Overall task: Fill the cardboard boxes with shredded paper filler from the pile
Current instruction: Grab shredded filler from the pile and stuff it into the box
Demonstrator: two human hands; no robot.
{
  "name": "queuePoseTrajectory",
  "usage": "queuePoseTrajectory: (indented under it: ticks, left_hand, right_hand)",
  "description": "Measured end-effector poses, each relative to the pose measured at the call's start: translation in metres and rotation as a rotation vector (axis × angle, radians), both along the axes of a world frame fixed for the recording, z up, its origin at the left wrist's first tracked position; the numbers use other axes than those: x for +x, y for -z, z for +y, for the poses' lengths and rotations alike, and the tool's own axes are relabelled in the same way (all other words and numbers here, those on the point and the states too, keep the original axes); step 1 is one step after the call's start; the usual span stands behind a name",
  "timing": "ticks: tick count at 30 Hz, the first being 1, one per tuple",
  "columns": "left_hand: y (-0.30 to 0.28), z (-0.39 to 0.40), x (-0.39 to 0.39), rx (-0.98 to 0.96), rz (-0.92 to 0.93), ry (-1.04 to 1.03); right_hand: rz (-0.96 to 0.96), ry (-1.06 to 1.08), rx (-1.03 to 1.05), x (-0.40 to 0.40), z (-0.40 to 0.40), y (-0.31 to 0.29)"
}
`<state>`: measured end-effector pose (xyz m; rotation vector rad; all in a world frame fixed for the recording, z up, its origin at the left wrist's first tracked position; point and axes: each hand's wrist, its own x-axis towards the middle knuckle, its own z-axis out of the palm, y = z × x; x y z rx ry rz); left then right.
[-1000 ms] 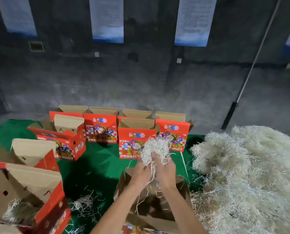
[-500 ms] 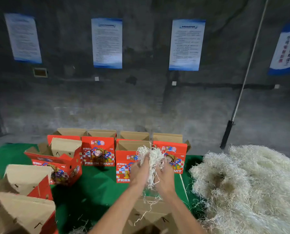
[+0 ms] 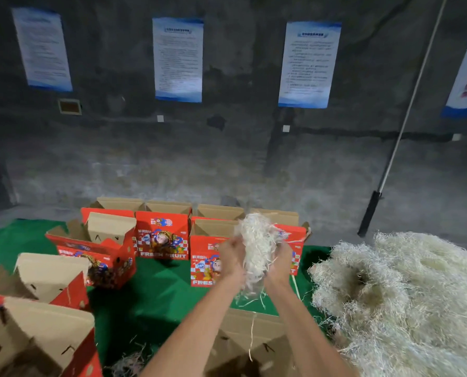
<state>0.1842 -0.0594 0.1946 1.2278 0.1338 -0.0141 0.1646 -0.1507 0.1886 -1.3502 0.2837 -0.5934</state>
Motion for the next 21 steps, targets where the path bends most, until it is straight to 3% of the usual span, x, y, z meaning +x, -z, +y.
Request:
queuePoseTrajectory:
  ticks: [2, 4, 6, 11, 14, 16, 20, 21]
  left_hand:
    - [0.0, 0.001, -0.002, 0.033, -0.002, -0.012]
    - [-0.01, 0.031, 0.015, 0.122, 0.043, -0.162]
    - [-0.017, 0.046, 0.024, -0.035, 0.065, -0.24]
    - [-0.002, -0.002, 0.009, -0.132, 0.06, 0.062]
    - [-0.016, 0.046, 0.033, 0.124, 0.051, -0.158]
    - [-0.024, 0.049, 0.027, 0.114, 0.01, -0.177]
    - [-0.01, -0.004, 0.009, -0.087, 0.018, 0.059]
    - [-0.011, 0.004, 0.015, -0.037, 0.053, 0.016]
  right_hand:
    - [0.04, -0.01, 0.025, -0.001, -0.003, -0.003]
    - [0.06, 0.073, -0.035, -0.003, -0.031, -0.009]
    - [0.066, 0.157, -0.158, -0.005, -0.042, -0.015]
    - [0.006, 0.053, -0.046, 0.004, -0.011, -0.009]
    - [0.056, 0.199, -0.101, -0.002, -0.052, -0.022]
    - [0.043, 0.221, -0.153, -0.003, -0.051, -0.027]
    - [0.004, 0.063, -0.059, 0.007, -0.019, -0.022]
    - [0.05, 0.074, -0.085, 0.008, -0.028, -0.021]
